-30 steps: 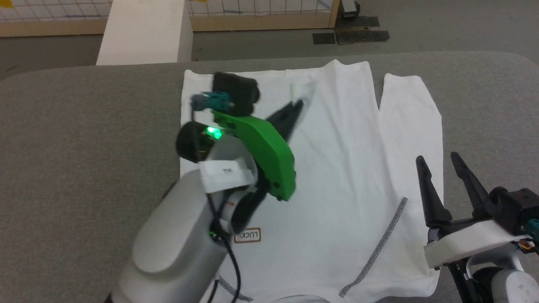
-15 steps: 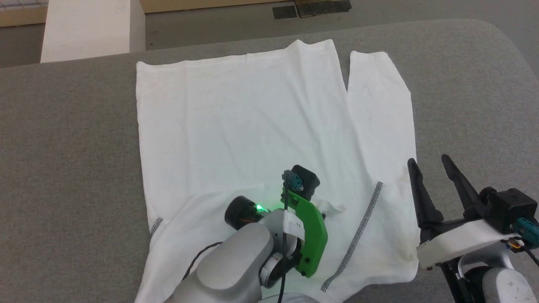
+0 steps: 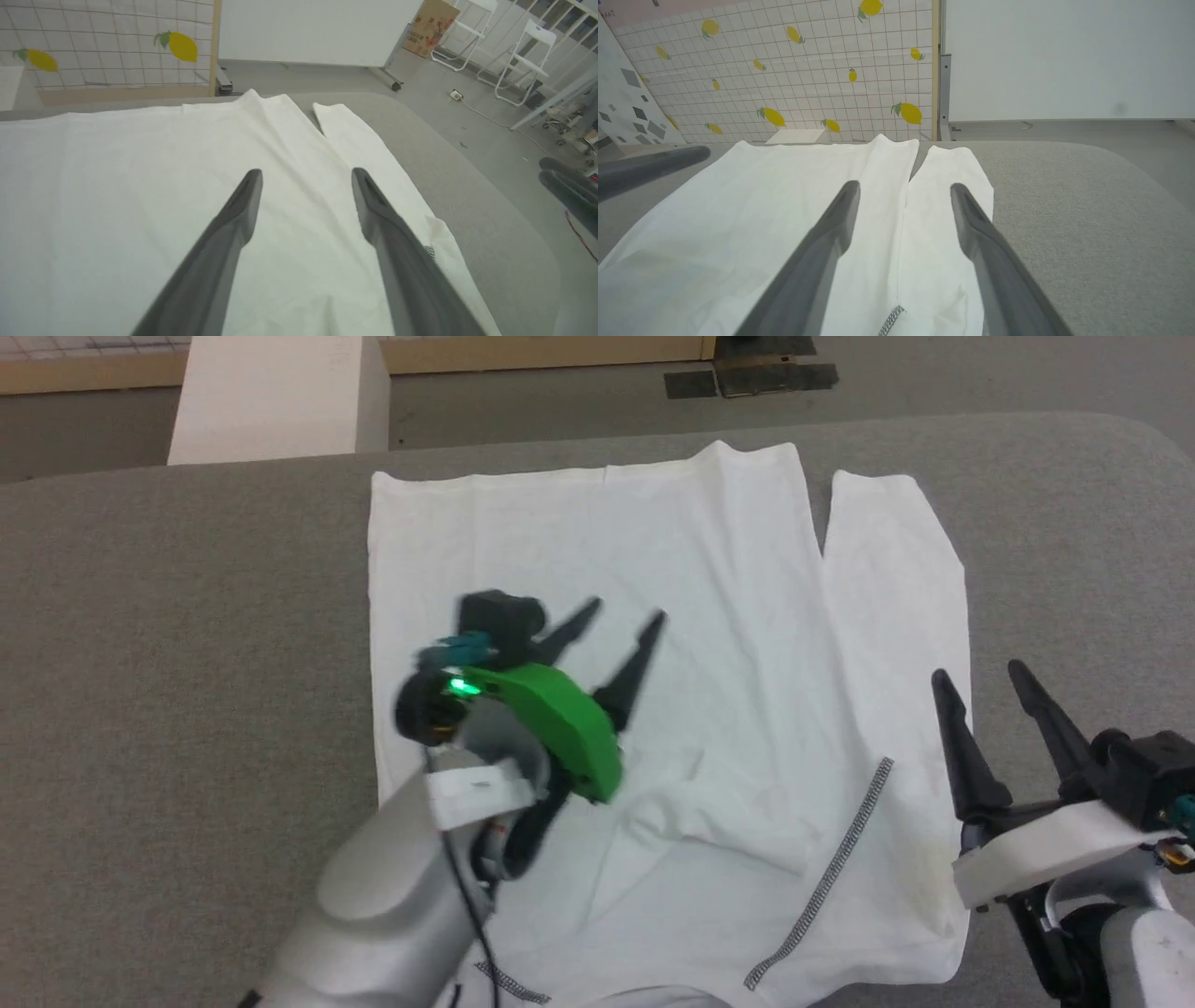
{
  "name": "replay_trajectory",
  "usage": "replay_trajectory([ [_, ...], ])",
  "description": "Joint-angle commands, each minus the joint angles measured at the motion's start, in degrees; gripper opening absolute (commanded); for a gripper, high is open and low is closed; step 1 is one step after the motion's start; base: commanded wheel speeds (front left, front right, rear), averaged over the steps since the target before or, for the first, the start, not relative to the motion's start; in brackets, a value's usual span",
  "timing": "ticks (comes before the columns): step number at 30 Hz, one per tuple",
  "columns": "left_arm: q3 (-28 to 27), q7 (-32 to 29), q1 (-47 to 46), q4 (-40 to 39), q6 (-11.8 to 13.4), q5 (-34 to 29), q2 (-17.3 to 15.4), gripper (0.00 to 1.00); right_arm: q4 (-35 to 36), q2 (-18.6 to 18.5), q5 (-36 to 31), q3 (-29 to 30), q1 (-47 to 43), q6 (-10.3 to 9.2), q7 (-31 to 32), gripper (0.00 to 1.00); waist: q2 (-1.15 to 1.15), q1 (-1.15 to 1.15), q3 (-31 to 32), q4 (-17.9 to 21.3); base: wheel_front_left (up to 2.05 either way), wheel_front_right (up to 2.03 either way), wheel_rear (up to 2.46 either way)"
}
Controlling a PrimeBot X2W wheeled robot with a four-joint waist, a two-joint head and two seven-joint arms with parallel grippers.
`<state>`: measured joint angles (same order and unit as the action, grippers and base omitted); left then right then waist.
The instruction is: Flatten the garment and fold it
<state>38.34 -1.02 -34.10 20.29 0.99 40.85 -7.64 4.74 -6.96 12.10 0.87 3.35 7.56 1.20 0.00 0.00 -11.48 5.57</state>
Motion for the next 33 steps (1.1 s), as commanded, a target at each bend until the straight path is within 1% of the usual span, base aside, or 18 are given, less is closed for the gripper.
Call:
replay_trajectory([
  [1, -2.2, 2.8, 0.8, -0.7, 0.8, 0.2, -1.9, 1.00, -0.2, -0.4, 0.3, 0.4, 1.9, -0.08, 0.1, 1.00, 0.00, 0.00, -0.3, -1.3, 0.00, 0.00, 0.00],
  [4, -7.0, 9.7, 2.9, -2.4, 2.1, 0.3, -5.1, 1.00, -1.4, -1.1, 0.3, 1.8, 4.9, -0.08, 0.7, 1.00, 0.00, 0.00, -1.3, -2.6, 0.00, 0.00, 0.00],
  [6, -9.6, 13.1, 4.5, -3.0, 2.8, 0.1, -7.0, 1.00, -2.4, -1.5, -0.1, 2.6, 7.1, -0.08, 2.0, 1.00, 0.00, 0.00, -2.3, -3.5, 0.00, 0.00, 0.00],
  [10, -15.3, 15.7, 7.5, -4.3, 4.0, -1.5, -9.8, 1.00, -6.6, -2.8, -0.2, 4.7, 13.5, -0.08, 5.3, 1.00, 0.00, 0.00, -5.0, -5.0, 0.00, 0.00, 0.00],
  [13, -21.0, 16.0, 9.7, -7.5, 4.4, -3.7, -10.1, 1.00, -10.7, -3.5, 0.0, 6.9, 19.1, -0.08, 8.1, 1.00, 0.00, 0.00, -7.6, -6.0, 0.00, 0.00, 0.00],
  [16, -27.0, 16.0, 12.7, -12.1, 3.5, -7.3, -8.7, 1.00, -16.8, -4.9, 0.2, 10.2, 25.9, -0.08, 11.8, 1.00, 0.00, 0.00, -10.7, -7.3, 0.00, 0.00, 0.00],
  [19, -30.5, 16.0, 14.2, -14.9, 2.0, -9.8, -7.1, 1.00, -21.8, -5.8, -0.1, 13.5, 31.2, -0.08, 15.1, 1.00, 0.00, 0.00, -13.5, -8.5, 0.00, 0.00, 0.00],
  [23, -34.7, 16.0, 15.2, -18.1, 0.0, -13.5, -3.8, 1.00, -28.7, -6.9, -3.3, 18.1, 38.7, -0.08, 20.7, 1.00, 0.00, 0.00, -17.6, -10.2, 0.00, 0.00, 0.00],
  [29, -38.0, 16.0, 15.2, -20.1, -2.5, -17.7, -0.1, 1.00, -34.5, -7.3, -9.4, 23.1, 46.1, -0.08, 28.9, 1.00, 0.00, 0.00, -21.7, -11.9, 0.00, 0.00, 0.00],
  [33, -39.7, 16.0, 14.8, -20.4, -4.0, -19.4, 1.3, 1.00, -36.0, -7.3, -11.9, 23.6, 48.7, -0.08, 33.1, 1.00, 0.00, 0.00, -23.1, -12.3, 0.00, 0.00, 0.00],
])
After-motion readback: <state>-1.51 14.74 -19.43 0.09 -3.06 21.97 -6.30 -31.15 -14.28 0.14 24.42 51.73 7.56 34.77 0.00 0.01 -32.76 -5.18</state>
